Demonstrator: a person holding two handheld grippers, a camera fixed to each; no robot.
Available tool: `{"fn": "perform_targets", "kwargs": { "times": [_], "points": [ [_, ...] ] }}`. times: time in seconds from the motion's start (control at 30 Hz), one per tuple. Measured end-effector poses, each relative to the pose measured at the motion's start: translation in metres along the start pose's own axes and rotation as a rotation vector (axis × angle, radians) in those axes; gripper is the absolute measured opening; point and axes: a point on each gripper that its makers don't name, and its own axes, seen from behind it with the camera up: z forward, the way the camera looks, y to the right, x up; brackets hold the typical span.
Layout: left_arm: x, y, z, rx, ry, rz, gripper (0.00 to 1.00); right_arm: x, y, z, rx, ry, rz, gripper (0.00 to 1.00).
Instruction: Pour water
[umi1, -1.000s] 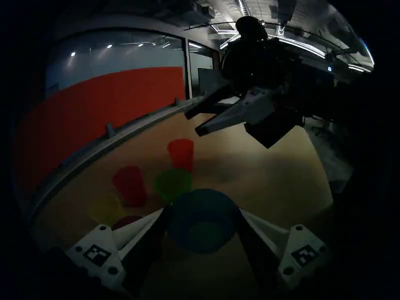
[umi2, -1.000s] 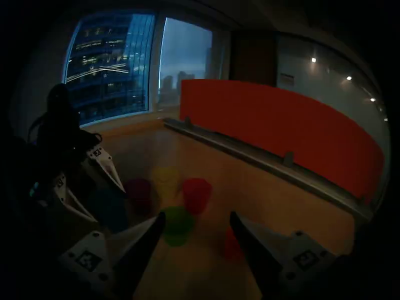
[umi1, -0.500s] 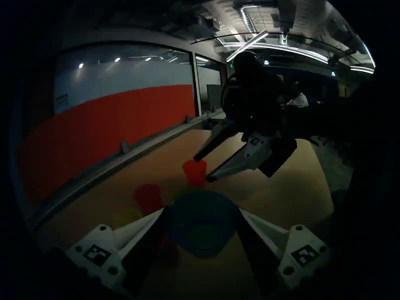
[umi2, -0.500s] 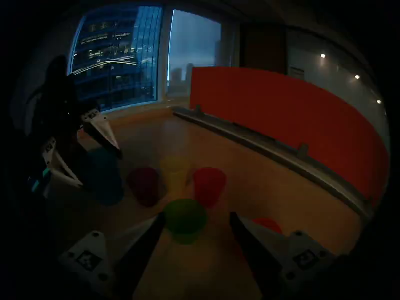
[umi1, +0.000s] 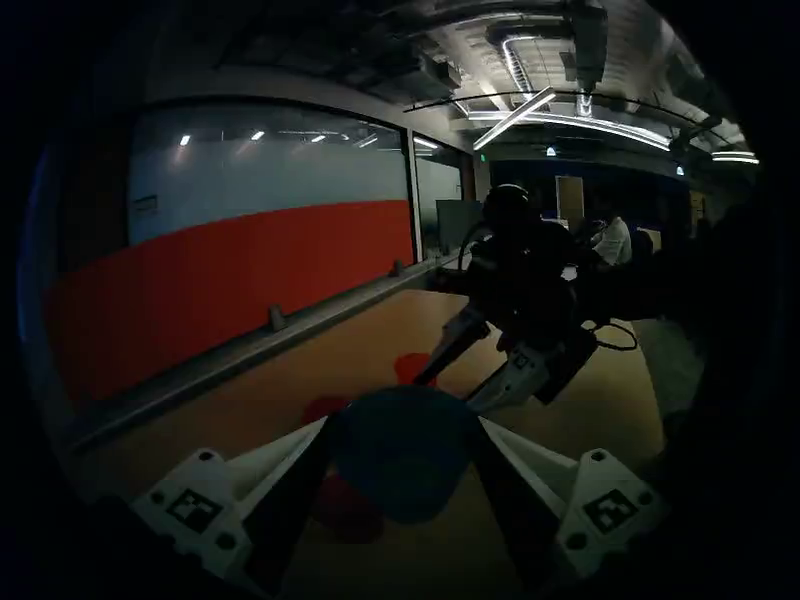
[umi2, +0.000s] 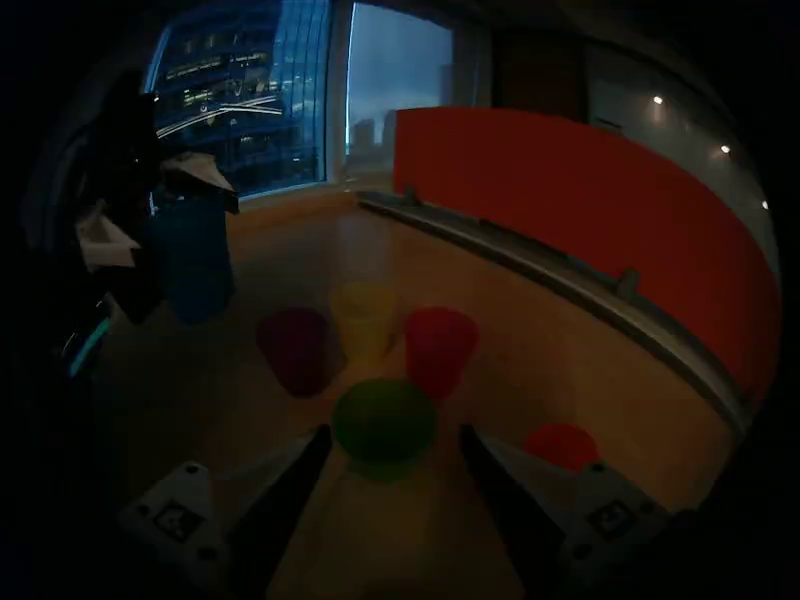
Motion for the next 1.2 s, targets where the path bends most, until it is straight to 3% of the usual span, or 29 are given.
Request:
{"fn": "perform_targets", "kwargs": {
  "times": [0.57,1.2],
  "points": [
    [0.007,-0.02,-0.014,0.048,0.018,-0.001,0.9,-0.013,-0.009,0.033,0.019,-0.046,0.0,0.99],
    [0.006,-0.025,-0.02,0.066,0.019,-0.005,0.9,-0.015,-0.008,0.053,-0.017,-0.043,-0.059,0.99]
  ]
}}
